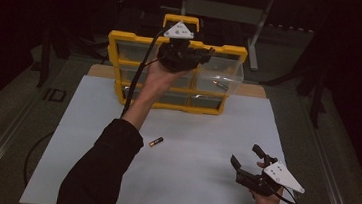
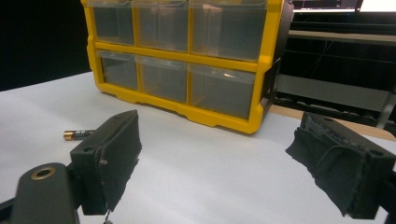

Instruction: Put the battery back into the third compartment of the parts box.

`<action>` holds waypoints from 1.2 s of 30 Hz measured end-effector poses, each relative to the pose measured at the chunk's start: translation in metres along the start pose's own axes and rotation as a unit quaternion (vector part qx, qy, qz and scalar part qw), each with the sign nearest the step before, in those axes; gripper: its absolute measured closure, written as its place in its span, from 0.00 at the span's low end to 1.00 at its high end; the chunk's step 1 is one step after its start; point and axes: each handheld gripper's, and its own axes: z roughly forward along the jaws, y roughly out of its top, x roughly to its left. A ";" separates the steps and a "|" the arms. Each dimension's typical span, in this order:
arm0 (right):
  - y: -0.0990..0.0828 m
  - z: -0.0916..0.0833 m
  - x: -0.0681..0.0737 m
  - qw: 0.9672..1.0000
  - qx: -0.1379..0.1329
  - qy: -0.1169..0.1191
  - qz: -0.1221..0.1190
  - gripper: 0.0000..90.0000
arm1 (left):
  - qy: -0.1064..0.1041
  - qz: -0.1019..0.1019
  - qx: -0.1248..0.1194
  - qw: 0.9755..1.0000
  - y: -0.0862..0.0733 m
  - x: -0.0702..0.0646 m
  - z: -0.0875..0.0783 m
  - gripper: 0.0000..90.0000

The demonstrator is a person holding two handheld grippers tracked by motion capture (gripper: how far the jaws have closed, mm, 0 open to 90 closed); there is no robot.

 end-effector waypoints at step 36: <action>0.000 0.000 0.000 1.000 0.000 0.000 0.000 0.15 | 0.006 -0.030 0.078 0.996 -0.016 0.016 -0.009 0.08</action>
